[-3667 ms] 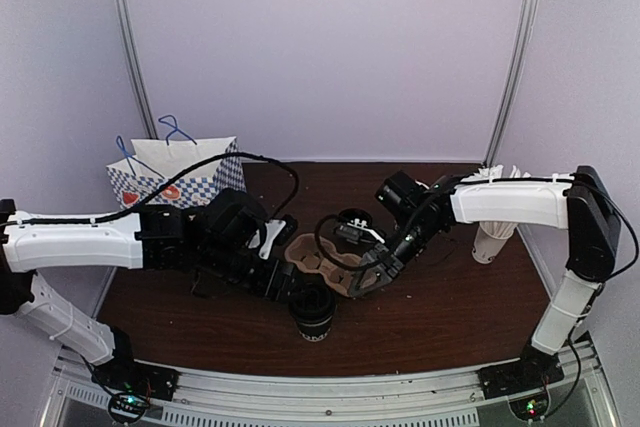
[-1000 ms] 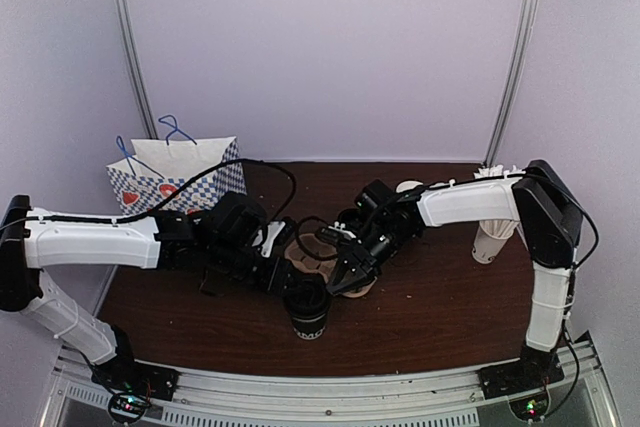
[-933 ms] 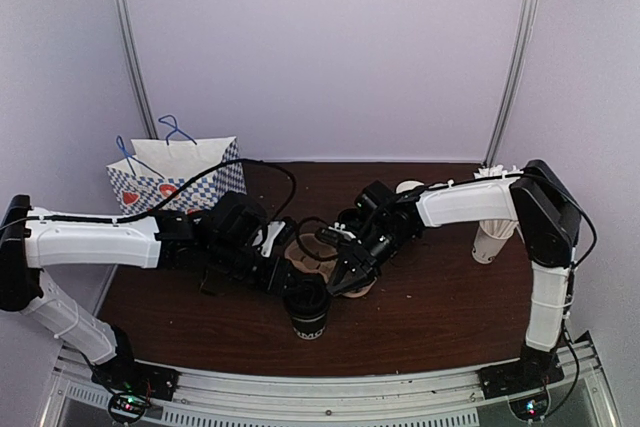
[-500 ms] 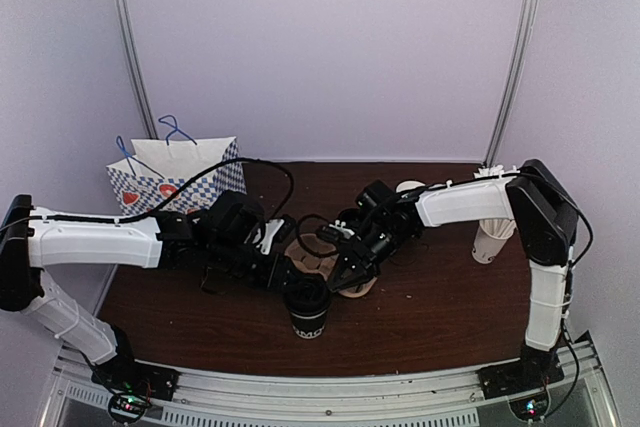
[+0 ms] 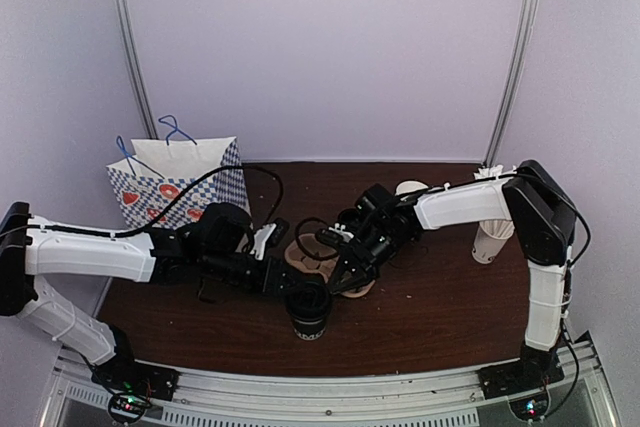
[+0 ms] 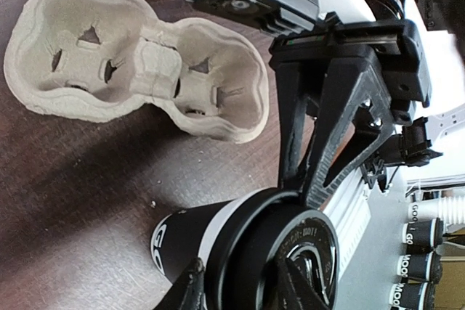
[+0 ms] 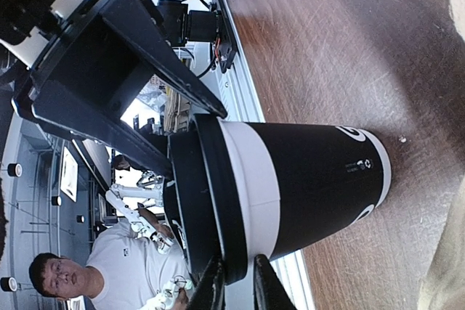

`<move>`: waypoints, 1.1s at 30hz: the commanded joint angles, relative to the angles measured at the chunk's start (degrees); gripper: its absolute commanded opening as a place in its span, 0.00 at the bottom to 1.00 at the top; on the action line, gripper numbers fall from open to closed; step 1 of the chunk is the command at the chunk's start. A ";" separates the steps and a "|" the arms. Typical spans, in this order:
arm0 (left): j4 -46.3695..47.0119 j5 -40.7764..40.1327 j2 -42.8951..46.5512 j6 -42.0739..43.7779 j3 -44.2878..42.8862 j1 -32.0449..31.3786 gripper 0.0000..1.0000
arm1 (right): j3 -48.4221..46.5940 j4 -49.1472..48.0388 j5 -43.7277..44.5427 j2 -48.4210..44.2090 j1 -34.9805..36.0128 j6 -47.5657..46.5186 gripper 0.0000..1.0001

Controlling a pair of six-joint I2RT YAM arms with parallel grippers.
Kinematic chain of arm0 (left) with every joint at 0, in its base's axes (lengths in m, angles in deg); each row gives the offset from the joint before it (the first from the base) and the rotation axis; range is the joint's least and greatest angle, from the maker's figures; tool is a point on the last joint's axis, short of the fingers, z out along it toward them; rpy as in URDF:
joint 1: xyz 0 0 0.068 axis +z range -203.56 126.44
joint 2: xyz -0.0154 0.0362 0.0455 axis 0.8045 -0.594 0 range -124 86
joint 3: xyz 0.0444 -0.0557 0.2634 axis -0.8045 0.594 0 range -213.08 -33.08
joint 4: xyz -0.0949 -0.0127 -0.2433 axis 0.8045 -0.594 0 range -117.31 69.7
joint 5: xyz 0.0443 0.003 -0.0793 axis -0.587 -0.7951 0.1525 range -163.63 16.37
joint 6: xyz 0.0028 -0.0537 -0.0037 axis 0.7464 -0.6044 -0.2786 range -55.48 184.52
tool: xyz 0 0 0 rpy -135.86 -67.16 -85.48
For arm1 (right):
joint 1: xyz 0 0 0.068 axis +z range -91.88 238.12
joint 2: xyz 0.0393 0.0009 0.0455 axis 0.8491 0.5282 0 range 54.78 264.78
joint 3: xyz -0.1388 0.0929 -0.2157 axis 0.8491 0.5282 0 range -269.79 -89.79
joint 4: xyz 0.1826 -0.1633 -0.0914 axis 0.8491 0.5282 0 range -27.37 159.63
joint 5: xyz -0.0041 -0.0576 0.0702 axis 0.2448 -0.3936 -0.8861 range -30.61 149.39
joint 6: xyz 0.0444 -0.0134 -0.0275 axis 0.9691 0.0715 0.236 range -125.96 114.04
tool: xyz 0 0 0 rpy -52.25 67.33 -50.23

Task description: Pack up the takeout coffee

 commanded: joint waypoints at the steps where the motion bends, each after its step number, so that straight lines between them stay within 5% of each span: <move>1: -6.95 -0.64 -2.66 -1.71 4.85 -0.64 0.35 | 0.71 2.93 12.20 3.85 1.58 -2.21 0.14; 9: -6.09 -2.69 -0.02 -0.65 6.30 -0.67 0.38 | -2.21 7.79 12.27 3.28 2.43 -6.66 0.16; 21: -14.12 -7.92 3.65 13.49 -10.53 -0.63 0.60 | -3.71 11.22 9.05 -7.22 -0.84 -11.59 0.28; 27: -17.27 -7.99 4.04 15.32 -14.45 -0.68 0.63 | -4.10 12.08 7.19 -8.67 -0.95 -13.22 0.31; 33: -19.22 -7.99 10.17 18.03 -10.32 -3.58 0.58 | -11.93 23.31 12.39 -6.73 -1.35 -24.67 0.32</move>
